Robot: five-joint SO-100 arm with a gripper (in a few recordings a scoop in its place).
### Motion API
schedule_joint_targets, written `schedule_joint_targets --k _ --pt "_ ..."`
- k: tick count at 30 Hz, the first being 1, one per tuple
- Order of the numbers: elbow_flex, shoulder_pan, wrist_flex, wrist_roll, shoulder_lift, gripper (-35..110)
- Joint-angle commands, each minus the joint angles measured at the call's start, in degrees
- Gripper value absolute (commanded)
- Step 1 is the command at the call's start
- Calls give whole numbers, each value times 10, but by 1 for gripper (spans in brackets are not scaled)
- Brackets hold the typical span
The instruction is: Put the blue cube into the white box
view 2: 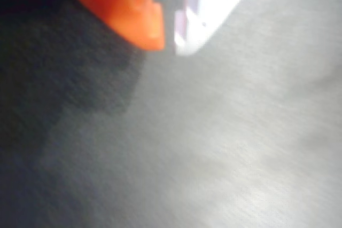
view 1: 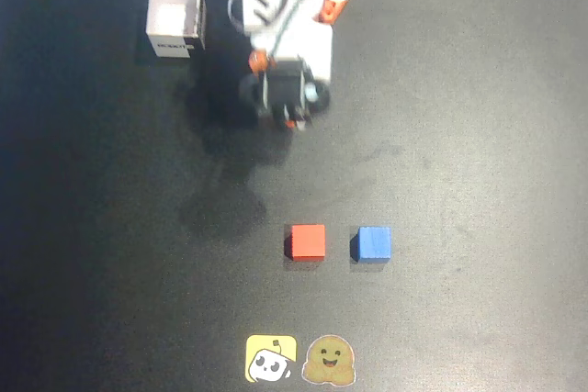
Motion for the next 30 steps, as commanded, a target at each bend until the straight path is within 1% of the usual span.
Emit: schedule_joint_targets --k 1,4,6,12,17,21,30 --pt "-97 -33 -25 38 -103 0" --pt "-178 -70 -30 76 -220 0" --pt "-212 -90 -53 97 -274 0" --pt "-351 -139 -54 156 -432 1" --pt "-396 -152 -70 178 -496 2" --pt "-419 -152 -91 176 -533 5" --pt "-491 -163 -83 185 -589 13"
